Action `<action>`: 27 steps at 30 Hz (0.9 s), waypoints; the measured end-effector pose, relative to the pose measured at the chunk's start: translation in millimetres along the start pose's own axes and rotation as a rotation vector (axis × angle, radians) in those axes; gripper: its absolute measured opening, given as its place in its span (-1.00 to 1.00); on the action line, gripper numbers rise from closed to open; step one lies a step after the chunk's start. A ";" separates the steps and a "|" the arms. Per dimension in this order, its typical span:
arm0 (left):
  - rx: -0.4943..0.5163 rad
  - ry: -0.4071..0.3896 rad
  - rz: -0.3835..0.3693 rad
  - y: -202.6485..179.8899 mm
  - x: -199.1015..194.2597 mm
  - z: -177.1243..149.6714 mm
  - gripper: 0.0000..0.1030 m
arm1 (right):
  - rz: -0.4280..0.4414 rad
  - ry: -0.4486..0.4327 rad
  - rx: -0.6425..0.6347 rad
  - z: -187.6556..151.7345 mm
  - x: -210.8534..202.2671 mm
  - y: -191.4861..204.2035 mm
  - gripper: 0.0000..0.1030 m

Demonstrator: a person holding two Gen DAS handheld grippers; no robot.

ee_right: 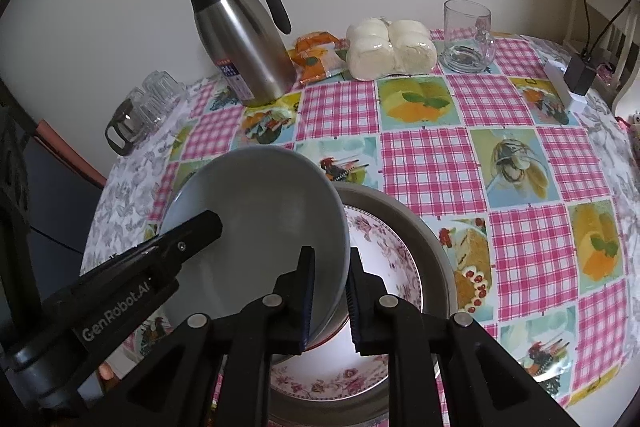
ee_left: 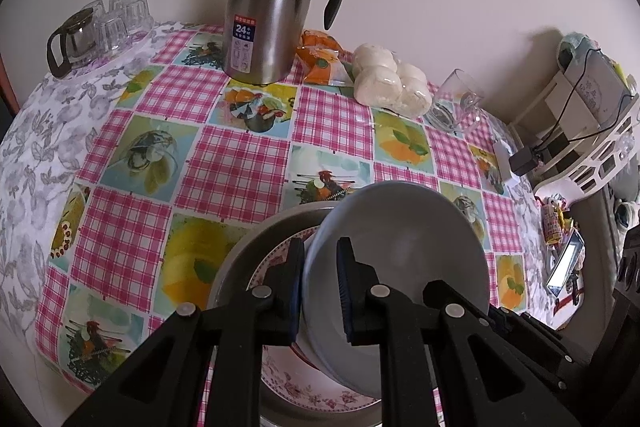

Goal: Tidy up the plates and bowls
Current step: 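Lift the round bowl with both tools and carry it over the basin, then lower the round bowl onto the square bowl and open both tools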

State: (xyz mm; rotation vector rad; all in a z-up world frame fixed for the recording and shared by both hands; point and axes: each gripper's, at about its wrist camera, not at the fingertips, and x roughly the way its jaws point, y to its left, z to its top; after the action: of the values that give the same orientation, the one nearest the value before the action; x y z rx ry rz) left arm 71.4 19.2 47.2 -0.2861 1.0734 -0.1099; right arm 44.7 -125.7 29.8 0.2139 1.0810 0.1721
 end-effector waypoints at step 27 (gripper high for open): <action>-0.012 -0.010 0.009 2.2 0.6 1.7 -0.71 | 0.081 0.000 0.061 3.4 -8.3 -9.0 -0.05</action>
State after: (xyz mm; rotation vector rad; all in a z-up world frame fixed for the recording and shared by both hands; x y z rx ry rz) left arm 73.1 21.5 46.8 -0.2922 1.0652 -0.0939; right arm 44.1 -136.8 36.2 0.3132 1.0794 0.2120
